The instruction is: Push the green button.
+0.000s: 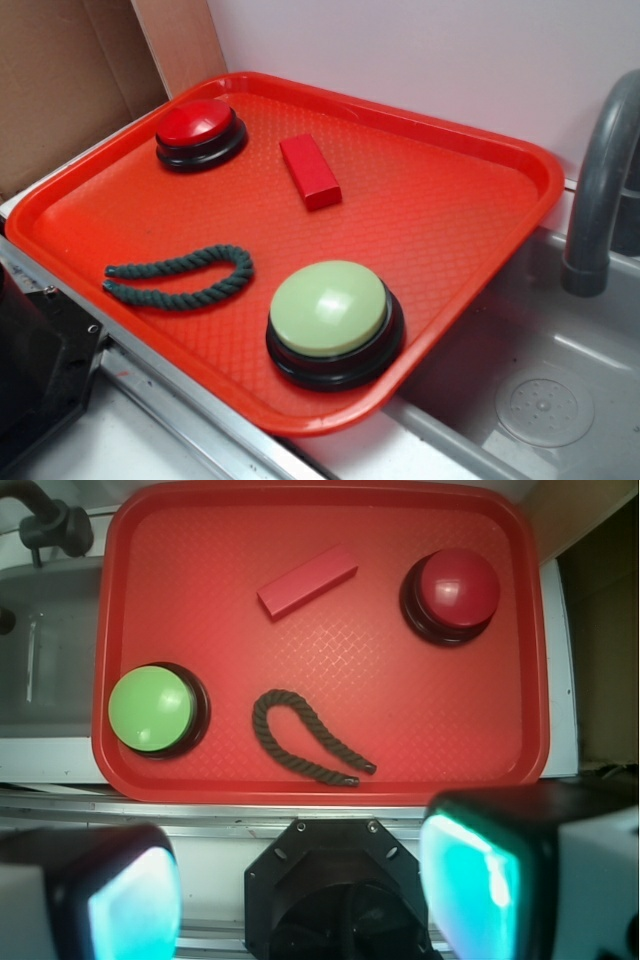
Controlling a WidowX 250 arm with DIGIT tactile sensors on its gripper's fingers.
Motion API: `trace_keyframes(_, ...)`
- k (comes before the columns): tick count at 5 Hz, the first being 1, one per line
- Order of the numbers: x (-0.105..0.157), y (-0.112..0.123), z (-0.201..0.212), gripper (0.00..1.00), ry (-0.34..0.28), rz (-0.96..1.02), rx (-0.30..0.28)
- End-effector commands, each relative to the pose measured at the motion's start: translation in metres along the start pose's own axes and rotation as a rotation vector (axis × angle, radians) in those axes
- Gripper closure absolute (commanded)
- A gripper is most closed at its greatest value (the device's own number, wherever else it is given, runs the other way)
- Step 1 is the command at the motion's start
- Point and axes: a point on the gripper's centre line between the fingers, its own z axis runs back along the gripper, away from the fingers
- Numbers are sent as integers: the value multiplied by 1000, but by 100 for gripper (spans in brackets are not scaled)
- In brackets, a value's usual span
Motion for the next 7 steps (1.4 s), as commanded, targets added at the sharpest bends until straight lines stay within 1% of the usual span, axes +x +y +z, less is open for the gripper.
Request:
trace_keyframes(1, 0, 0, 0, 0, 0, 0, 0)
trace_keyframes(2, 36, -41, -31, 0, -44, -254, 19)
trace_keyframes(3, 67, -90, -79, 0, -39, -523, 131)
trace_keyframes(4, 72, -122, -122, 0, -22, -777, 130)
trace_keyframes(5, 56, -132, -142, 0, -1, -828, 118)
trace_keyframes(6, 30, -130, -161, 0, 21, -782, 48)
trace_keyframes(7, 8, -134, -173, 0, 5, -719, -26)
